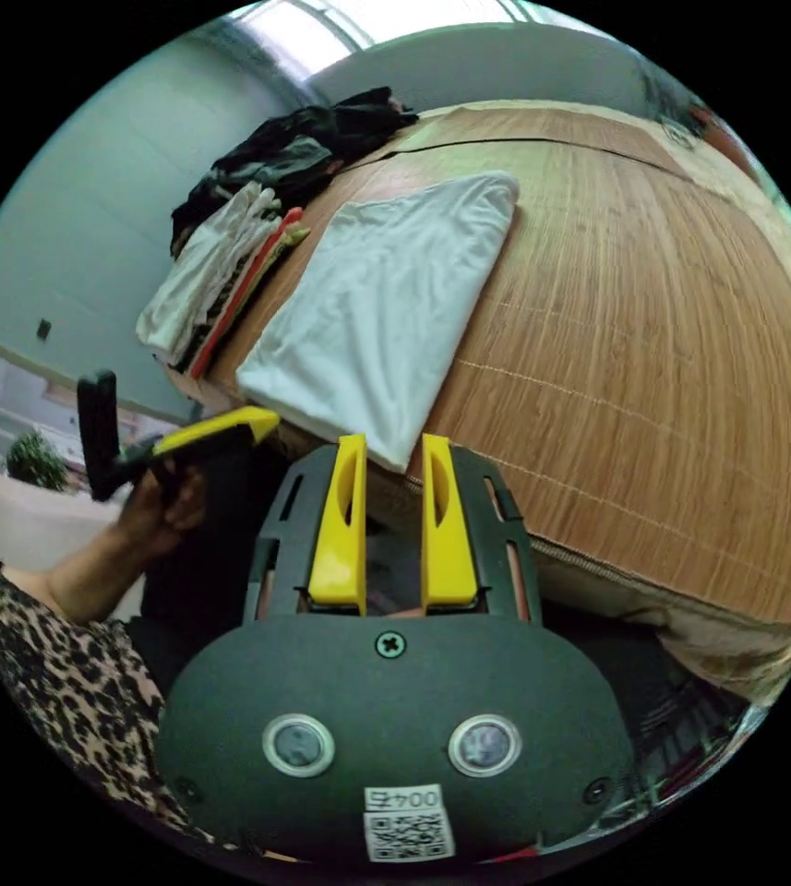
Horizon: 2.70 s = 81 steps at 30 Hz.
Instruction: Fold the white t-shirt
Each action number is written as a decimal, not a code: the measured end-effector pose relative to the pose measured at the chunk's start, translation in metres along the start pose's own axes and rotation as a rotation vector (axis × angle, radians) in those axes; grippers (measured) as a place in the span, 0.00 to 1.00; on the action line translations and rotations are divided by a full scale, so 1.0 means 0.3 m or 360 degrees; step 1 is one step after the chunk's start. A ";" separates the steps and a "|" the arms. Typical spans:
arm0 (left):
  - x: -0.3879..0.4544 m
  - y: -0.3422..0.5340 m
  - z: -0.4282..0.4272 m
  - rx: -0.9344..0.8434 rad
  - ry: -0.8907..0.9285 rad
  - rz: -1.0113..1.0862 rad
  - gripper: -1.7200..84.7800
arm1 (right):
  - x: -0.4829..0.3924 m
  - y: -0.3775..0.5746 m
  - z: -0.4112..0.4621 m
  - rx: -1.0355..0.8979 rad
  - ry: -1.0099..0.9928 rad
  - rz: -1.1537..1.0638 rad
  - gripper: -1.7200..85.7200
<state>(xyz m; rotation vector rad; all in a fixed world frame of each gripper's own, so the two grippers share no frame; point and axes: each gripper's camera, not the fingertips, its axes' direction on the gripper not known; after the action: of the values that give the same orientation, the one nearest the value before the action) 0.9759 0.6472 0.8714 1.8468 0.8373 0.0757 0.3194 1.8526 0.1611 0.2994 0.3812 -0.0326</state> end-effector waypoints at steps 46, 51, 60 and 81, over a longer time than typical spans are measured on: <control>-0.986 -0.299 -0.731 0.0281 0.1057 -0.0751 0.08 | 0.910 -0.481 0.794 0.0093 -0.1530 0.0843 0.17; -1.035 -0.271 -0.898 0.0301 0.1025 -0.0602 0.08 | 0.876 -0.616 0.764 0.0193 -0.1502 0.0796 0.07; -1.270 -0.399 -1.474 0.0609 0.1372 -0.0490 0.08 | 0.167 -1.187 0.263 0.0147 -0.1170 0.0136 0.06; -2.116 -0.042 -1.638 0.1027 0.1089 -0.1021 0.07 | -0.842 -1.999 1.196 -0.0393 -0.1058 -0.0220 0.07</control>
<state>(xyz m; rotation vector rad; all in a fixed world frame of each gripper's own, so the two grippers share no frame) 0.2860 0.6748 1.2810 2.0506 2.0954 0.0285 0.1624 1.1681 0.4033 0.0071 -0.2557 -0.2131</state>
